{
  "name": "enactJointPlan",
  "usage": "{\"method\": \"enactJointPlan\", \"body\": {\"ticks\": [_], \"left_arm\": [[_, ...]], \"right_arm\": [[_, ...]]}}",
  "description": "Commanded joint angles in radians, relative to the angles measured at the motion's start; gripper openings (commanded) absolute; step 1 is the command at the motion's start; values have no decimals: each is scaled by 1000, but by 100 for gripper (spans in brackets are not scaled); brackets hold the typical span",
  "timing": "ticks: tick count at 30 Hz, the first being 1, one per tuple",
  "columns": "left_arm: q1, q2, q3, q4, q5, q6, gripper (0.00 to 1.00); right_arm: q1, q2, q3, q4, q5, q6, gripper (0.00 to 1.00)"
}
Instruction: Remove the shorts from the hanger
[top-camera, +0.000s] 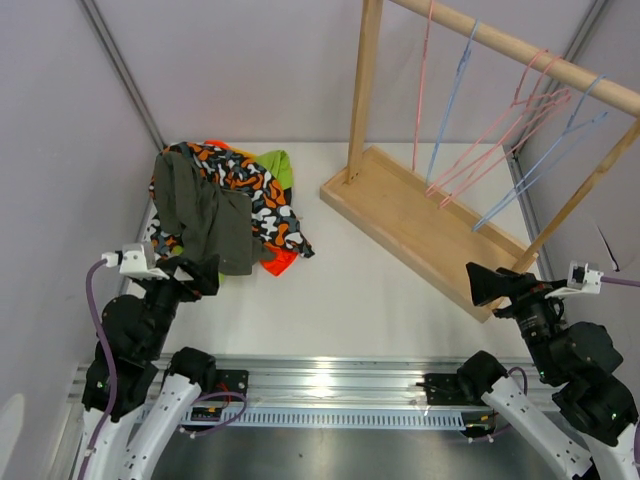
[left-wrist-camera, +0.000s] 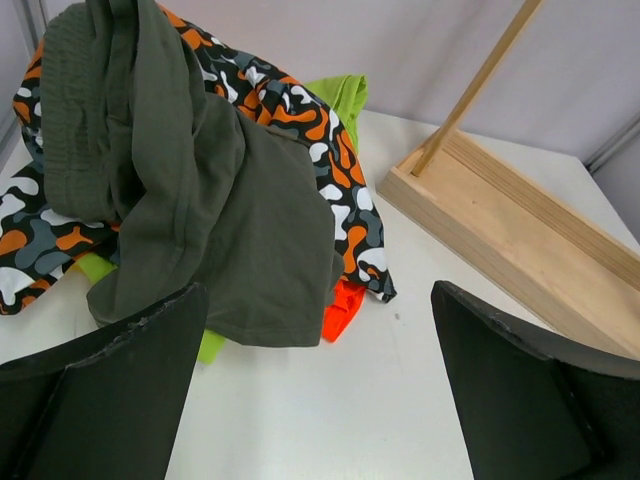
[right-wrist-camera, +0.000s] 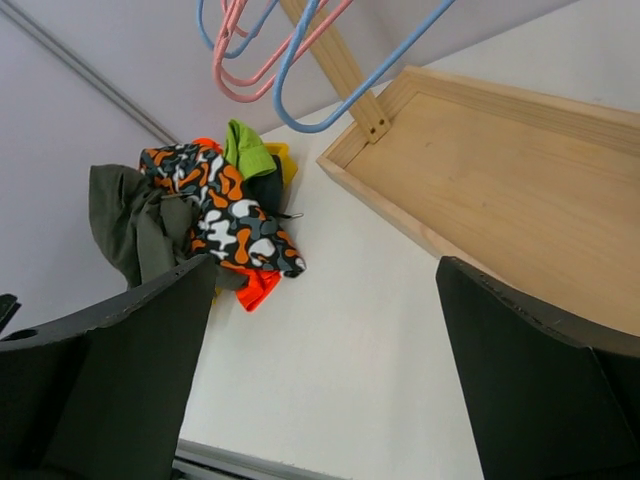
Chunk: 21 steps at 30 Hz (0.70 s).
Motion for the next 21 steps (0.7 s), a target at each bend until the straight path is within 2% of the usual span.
{"method": "enactJointPlan", "body": {"ticks": [1,5,19,21], "left_arm": [[-7,40,-9,14,31,11,99],[-6,80,-7,3,18,7,99],[-6,93,-12,5,-1,-1,99],[-6,109,-16,5,5,-7,96]], "right_arm": [[6,-26,11,-10,77,-63,99],[6,-46,-13,-16,120,-68,99],[0,-37,-19,-5,62,-86,99],[-3,-37,-21,-4,57,-86,100]]}}
